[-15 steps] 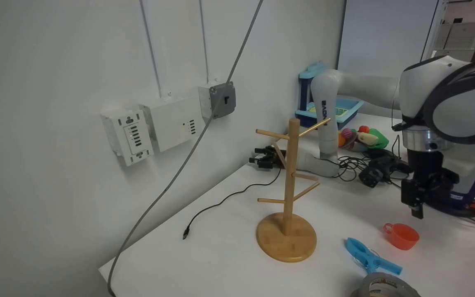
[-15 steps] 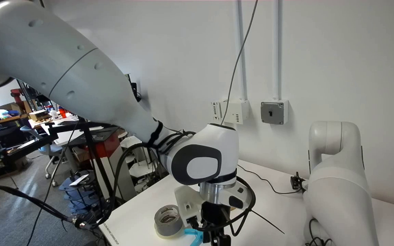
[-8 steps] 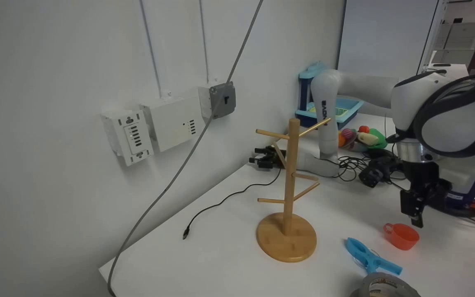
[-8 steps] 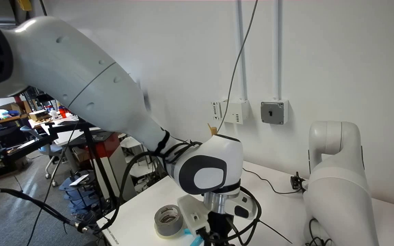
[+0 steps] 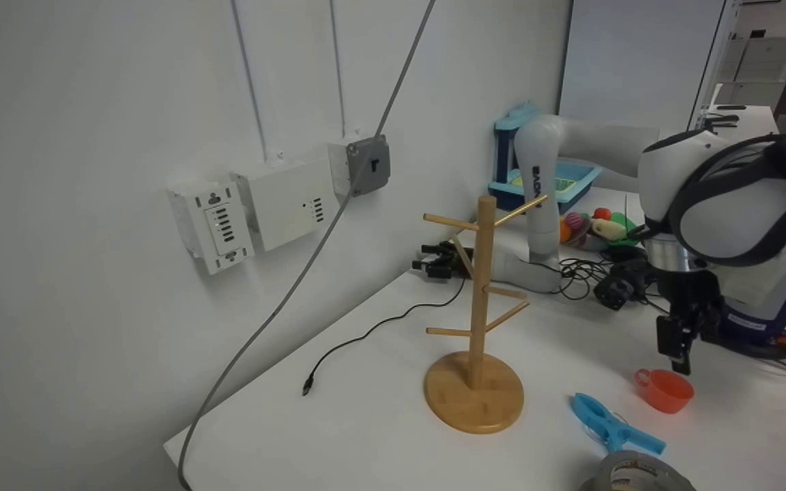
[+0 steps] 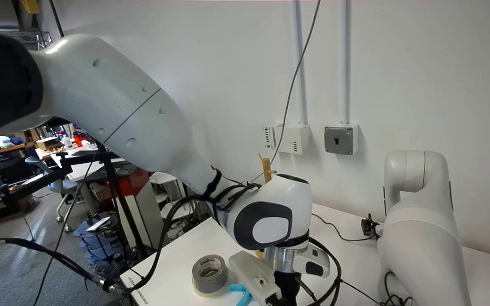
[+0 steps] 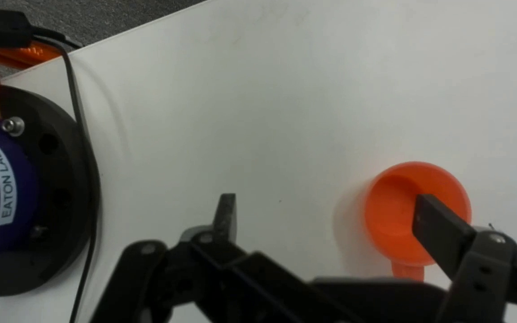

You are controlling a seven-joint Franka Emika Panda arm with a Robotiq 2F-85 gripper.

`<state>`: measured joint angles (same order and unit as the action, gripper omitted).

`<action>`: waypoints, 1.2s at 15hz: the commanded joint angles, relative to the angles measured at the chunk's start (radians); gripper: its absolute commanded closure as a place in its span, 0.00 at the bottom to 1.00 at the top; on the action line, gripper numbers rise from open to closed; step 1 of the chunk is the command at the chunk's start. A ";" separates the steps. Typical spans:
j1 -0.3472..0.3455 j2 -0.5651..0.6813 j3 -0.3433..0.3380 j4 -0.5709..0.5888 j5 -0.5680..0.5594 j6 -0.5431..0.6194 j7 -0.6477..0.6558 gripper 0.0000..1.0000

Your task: Take the orange cup and hang it on the object

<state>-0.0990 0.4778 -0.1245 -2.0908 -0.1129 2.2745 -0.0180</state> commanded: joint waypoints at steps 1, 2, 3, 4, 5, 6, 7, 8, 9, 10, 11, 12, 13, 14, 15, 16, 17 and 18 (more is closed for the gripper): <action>-0.021 0.054 0.016 0.030 0.003 0.046 -0.057 0.00; -0.020 0.061 0.019 0.026 0.004 0.060 -0.062 0.00; -0.018 0.067 0.020 0.023 0.001 0.073 -0.063 0.00; -0.018 0.073 0.023 0.020 0.002 0.086 -0.067 0.00; -0.020 0.079 0.026 0.018 0.007 0.100 -0.070 0.01; -0.020 0.085 0.028 0.018 0.008 0.108 -0.073 0.09; -0.021 0.093 0.031 0.021 0.010 0.116 -0.073 0.25; -0.021 0.097 0.032 0.021 0.011 0.122 -0.076 0.32; -0.020 0.100 0.033 0.021 0.011 0.130 -0.075 0.39; -0.019 0.102 0.034 0.020 0.011 0.134 -0.074 0.46; -0.018 0.102 0.034 0.019 0.011 0.137 -0.072 0.55; -0.019 0.101 0.036 0.017 0.014 0.139 -0.071 0.62; -0.017 0.098 0.035 0.014 0.013 0.141 -0.069 0.71; -0.016 0.095 0.034 0.010 0.011 0.141 -0.065 0.77; -0.016 0.091 0.033 0.007 0.012 0.141 -0.063 0.86; -0.016 0.087 0.032 0.002 0.013 0.141 -0.061 0.93; -0.019 0.080 0.034 -0.005 0.017 0.141 -0.064 0.99; -0.020 0.074 0.035 -0.010 0.020 0.140 -0.065 1.00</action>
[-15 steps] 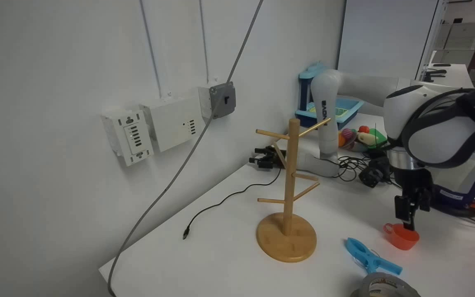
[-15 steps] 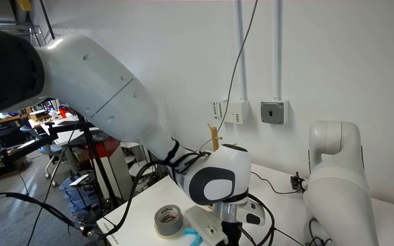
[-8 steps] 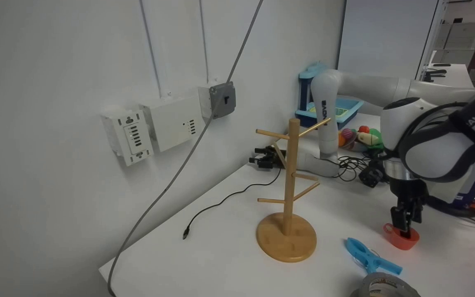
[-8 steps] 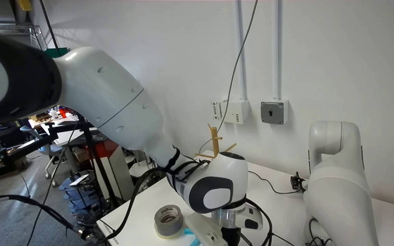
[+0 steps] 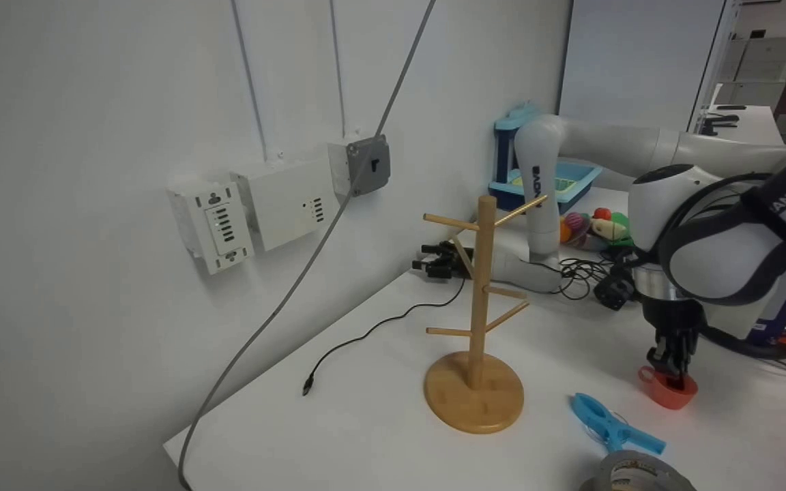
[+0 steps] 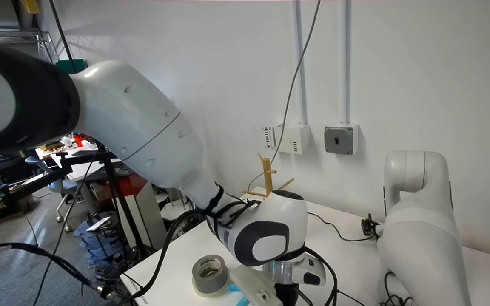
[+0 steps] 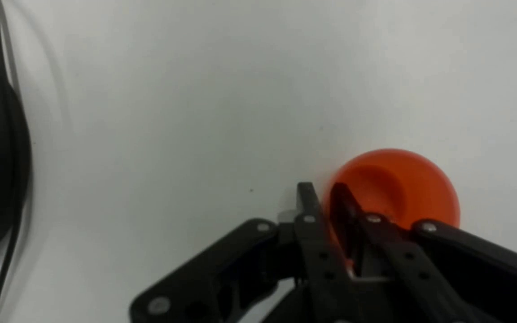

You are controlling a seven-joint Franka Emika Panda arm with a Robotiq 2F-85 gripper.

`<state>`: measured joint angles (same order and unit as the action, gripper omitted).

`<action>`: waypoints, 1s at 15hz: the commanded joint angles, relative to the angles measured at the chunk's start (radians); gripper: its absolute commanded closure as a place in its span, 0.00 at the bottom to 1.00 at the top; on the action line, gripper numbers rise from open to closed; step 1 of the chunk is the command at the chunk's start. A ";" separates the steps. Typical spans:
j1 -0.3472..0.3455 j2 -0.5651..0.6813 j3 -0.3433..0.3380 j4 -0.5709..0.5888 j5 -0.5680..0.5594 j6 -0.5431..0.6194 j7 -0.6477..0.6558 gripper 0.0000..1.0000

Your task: Take the orange cup and hang it on the object

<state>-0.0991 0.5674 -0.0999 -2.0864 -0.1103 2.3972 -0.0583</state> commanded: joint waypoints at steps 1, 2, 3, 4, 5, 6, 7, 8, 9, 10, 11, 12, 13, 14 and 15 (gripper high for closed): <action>-0.022 -0.027 0.012 -0.022 0.022 0.016 -0.027 1.00; -0.022 -0.038 0.012 -0.030 0.025 0.017 -0.025 1.00; -0.022 -0.049 0.012 -0.041 0.030 0.017 -0.022 0.98; -0.021 -0.060 0.011 -0.053 0.033 0.023 -0.017 0.99; -0.018 -0.075 0.008 -0.069 0.033 0.031 -0.011 0.98; -0.013 -0.093 0.004 -0.087 0.031 0.042 -0.003 0.98; -0.005 -0.112 -0.003 -0.106 0.023 0.055 0.014 0.98; 0.007 -0.133 -0.013 -0.127 0.011 0.073 0.039 0.98; 0.022 -0.155 -0.026 -0.149 -0.005 0.093 0.072 0.98; 0.034 -0.176 -0.036 -0.169 -0.021 0.111 0.100 0.98; 0.050 -0.199 -0.050 -0.190 -0.044 0.126 0.138 0.98; 0.069 -0.226 -0.065 -0.212 -0.072 0.141 0.182 0.98; 0.084 -0.250 -0.077 -0.230 -0.100 0.153 0.222 0.98; 0.105 -0.283 -0.091 -0.256 -0.136 0.164 0.270 0.98; 0.124 -0.306 -0.104 -0.272 -0.174 0.172 0.319 0.98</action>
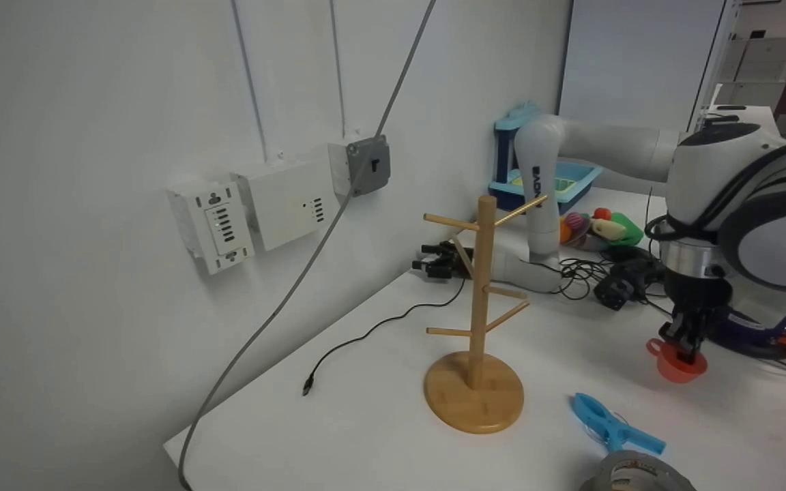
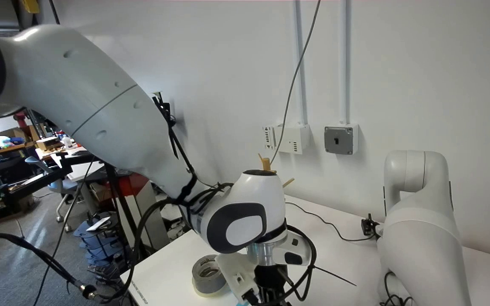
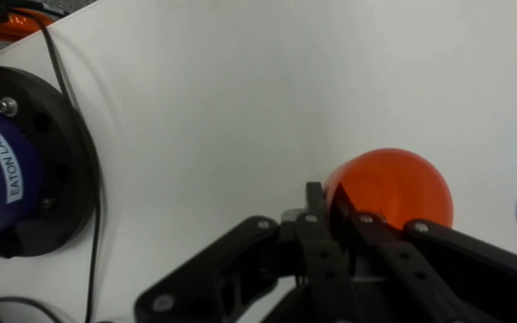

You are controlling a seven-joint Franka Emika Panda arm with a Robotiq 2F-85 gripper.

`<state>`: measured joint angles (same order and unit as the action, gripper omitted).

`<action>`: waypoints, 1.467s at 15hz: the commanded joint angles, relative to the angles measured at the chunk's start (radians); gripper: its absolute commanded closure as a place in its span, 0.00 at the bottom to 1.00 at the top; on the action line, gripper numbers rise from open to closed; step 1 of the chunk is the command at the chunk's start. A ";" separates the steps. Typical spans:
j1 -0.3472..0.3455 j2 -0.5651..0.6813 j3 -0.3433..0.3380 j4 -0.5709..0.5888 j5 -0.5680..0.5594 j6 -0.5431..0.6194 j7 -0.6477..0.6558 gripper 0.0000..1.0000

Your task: Take the orange cup and hang it on the object

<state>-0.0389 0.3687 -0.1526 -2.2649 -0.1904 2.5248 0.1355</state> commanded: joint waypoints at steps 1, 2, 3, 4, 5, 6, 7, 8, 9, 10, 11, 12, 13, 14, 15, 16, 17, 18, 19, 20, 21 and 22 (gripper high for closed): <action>0.084 -0.138 -0.064 -0.111 -0.141 0.054 0.181 0.98; 0.102 -0.164 -0.075 -0.124 -0.191 0.056 0.238 0.98; 0.117 -0.192 -0.081 -0.133 -0.245 0.050 0.295 0.98; 0.129 -0.216 -0.083 -0.141 -0.300 0.043 0.353 0.98; 0.136 -0.244 -0.082 -0.147 -0.357 0.031 0.409 0.98; 0.138 -0.267 -0.075 -0.152 -0.409 0.021 0.460 0.98; 0.136 -0.292 -0.065 -0.156 -0.459 0.010 0.510 0.98; 0.128 -0.307 -0.052 -0.159 -0.501 0.007 0.551 0.98; 0.117 -0.324 -0.037 -0.164 -0.539 0.004 0.586 0.98; 0.107 -0.337 -0.024 -0.169 -0.568 0.003 0.618 0.98; 0.097 -0.348 -0.009 -0.177 -0.567 0.011 0.628 0.98; 0.091 -0.356 0.003 -0.184 -0.559 0.011 0.625 0.98; 0.079 -0.306 0.011 -0.147 -0.532 0.022 0.592 0.93; 0.077 -0.316 0.018 -0.154 -0.531 0.022 0.595 0.93; 0.076 -0.321 0.023 -0.157 -0.531 0.022 0.597 0.93; 0.076 -0.324 0.025 -0.161 -0.531 0.022 0.599 0.93; 0.075 -0.326 0.025 -0.163 -0.531 0.022 0.599 0.93; 0.074 -0.327 0.025 -0.165 -0.531 0.022 0.599 0.93; 0.074 -0.327 0.025 -0.165 -0.531 0.022 0.599 0.93; 0.073 -0.327 0.025 -0.166 -0.531 0.022 0.599 0.93; 0.073 -0.327 0.025 -0.166 -0.531 0.022 0.599 0.98; 0.071 -0.338 0.025 -0.163 -0.560 0.026 0.606 0.98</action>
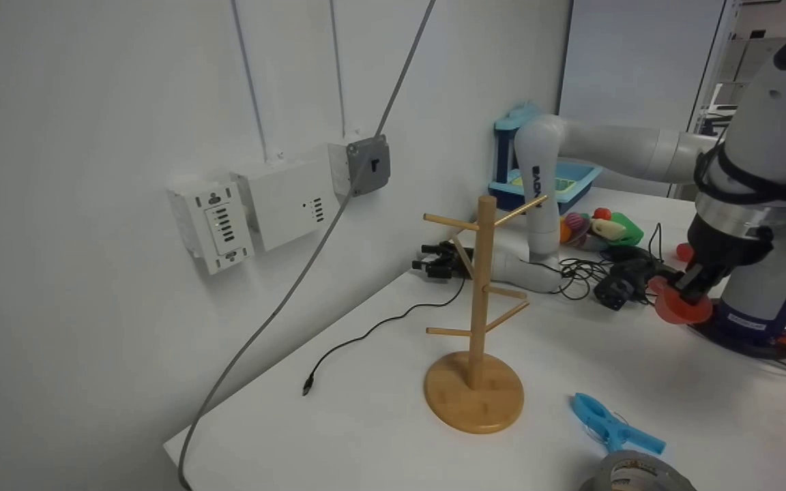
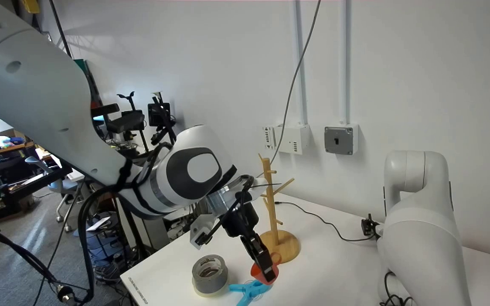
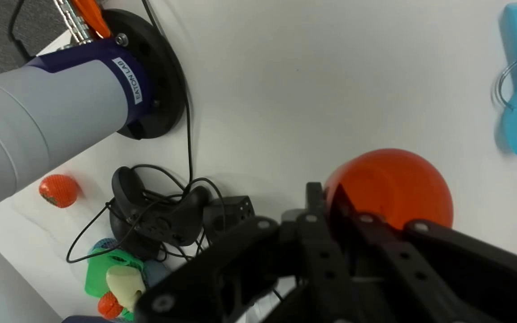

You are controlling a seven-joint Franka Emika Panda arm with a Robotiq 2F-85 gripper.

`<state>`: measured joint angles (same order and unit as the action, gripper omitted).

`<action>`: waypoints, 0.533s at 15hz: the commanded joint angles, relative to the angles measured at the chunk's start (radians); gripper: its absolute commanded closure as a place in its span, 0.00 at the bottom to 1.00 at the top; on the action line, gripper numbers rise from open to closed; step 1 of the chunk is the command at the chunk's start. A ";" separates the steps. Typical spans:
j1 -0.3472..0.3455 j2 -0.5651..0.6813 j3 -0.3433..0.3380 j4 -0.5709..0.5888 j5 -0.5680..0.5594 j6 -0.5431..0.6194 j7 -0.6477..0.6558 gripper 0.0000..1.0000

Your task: Take the orange cup and hang it on the object

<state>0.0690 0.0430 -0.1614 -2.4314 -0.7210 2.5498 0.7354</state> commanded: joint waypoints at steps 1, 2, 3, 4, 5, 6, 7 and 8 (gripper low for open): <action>-0.041 -0.024 0.035 0.006 -0.058 0.000 0.009 0.98; -0.044 -0.036 0.037 0.010 -0.092 -0.002 0.010 0.98; -0.049 -0.050 0.039 0.014 -0.136 -0.004 0.008 0.98; -0.054 -0.060 0.040 0.018 -0.168 -0.002 0.004 0.98; -0.061 -0.074 0.042 0.020 -0.197 0.000 -0.009 0.98; -0.068 -0.084 0.044 0.022 -0.218 0.006 -0.026 0.98; -0.076 -0.095 0.044 0.025 -0.230 0.013 -0.043 0.98; -0.082 -0.105 0.046 0.025 -0.235 0.025 -0.066 0.98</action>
<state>0.0298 -0.0117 -0.1379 -2.3993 -0.9119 2.5510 0.7243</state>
